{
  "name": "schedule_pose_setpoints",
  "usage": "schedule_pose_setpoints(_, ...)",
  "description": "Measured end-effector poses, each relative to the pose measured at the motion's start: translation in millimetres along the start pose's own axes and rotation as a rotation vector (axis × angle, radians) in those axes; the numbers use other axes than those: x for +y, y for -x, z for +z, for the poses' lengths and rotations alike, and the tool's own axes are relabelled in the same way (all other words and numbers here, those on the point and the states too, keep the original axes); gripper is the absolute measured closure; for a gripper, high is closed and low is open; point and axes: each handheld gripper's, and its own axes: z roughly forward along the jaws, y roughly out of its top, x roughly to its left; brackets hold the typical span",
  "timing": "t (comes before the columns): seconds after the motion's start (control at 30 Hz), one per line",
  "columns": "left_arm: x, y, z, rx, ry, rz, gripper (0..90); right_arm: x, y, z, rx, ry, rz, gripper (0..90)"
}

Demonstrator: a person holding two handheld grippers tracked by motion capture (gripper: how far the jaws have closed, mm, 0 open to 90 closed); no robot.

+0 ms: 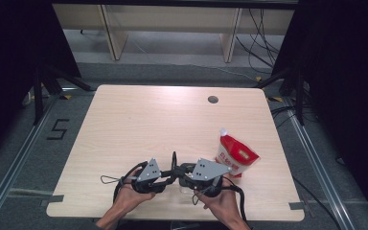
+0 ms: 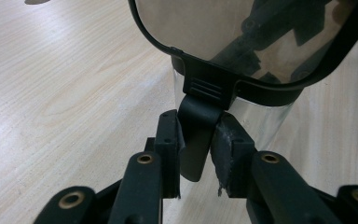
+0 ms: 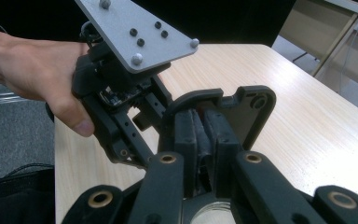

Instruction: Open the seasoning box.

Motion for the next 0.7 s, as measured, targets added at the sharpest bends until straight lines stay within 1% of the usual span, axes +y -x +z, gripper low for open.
schedule_pose_setpoints(0.03, -0.2, 0.7, 0.1, 0.002, 0.001, -0.011, 72.2, 0.2, 0.2, 0.1, 0.003, -0.002, -0.001, 84.9)
schedule_pose_setpoints(0.13, -0.1, 0.7, -0.3, 0.004, -0.004, -0.011, 72.1, 0.2, -0.6, 1.0, 0.005, -0.003, 0.001, 84.9)
schedule_pose_setpoints(0.17, -0.3, 1.3, 0.0, 0.005, -0.002, -0.019, 72.1, 0.4, -0.5, 1.8, 0.005, 0.002, 0.001, 84.9)
schedule_pose_setpoints(0.23, -0.1, 1.4, -0.2, 0.009, -0.004, -0.016, 72.1, 0.4, -0.7, 2.0, 0.008, -0.001, 0.007, 84.9)
schedule_pose_setpoints(0.27, 0.1, 0.6, -0.4, 0.007, -0.003, -0.002, 72.0, 0.5, -0.5, 3.1, 0.005, 0.003, -0.005, 84.9)
schedule_pose_setpoints(0.3, -0.2, 0.7, -0.4, 0.003, -0.006, -0.014, 72.0, 0.6, -1.2, 3.1, 0.011, -0.001, 0.007, 84.9)
schedule_pose_setpoints(0.37, -0.4, 0.4, -1.1, 0.008, -0.016, -0.016, 71.8, 0.7, -0.9, 3.5, 0.012, -0.002, 0.002, 84.9)
schedule_pose_setpoints(0.43, -0.4, 0.3, -1.2, 0.006, -0.015, -0.017, 71.6, 0.3, -0.6, 3.2, 0.011, 0.001, 0.002, 84.2)
schedule_pose_setpoints(0.47, -0.7, -0.5, -0.8, -0.011, -0.003, -0.019, 71.4, 0.1, 0.0, 2.8, 0.006, 0.004, 0.004, 83.6)
schedule_pose_setpoints(0.5, -0.7, -0.5, -0.8, -0.011, -0.003, -0.019, 71.4, 0.1, 0.0, 2.8, 0.006, 0.004, 0.004, 83.6)
schedule_pose_setpoints(0.57, -1.4, 0.1, -1.7, -0.011, -0.006, -0.027, 71.2, -0.9, 0.7, 0.9, 0.009, 0.003, 0.012, 82.5)
schedule_pose_setpoints(0.6, -2.4, -0.3, -1.9, -0.02, -0.015, -0.025, 70.0, -3.3, 2.0, -0.6, 0.01, 0.012, 0.025, 81.0)
schedule_pose_setpoints(0.63, -3.3, -0.2, -1.9, -0.02, -0.023, -0.03, 68.8, -4.3, 2.5, -1.5, 0.012, 0.014, 0.027, 80.6)
schedule_pose_setpoints(0.67, -4.2, -0.4, -2.2, -0.009, -0.034, -0.027, 67.3, -5.7, 2.7, -2.7, 0.016, 0.012, 0.039, 79.9)
schedule_pose_setpoints(0.7, -5.1, -0.6, -1.5, -0.017, -0.023, -0.031, 66.1, -7.3, 3.6, -4.1, 0.012, 0.01, 0.042, 79.0)
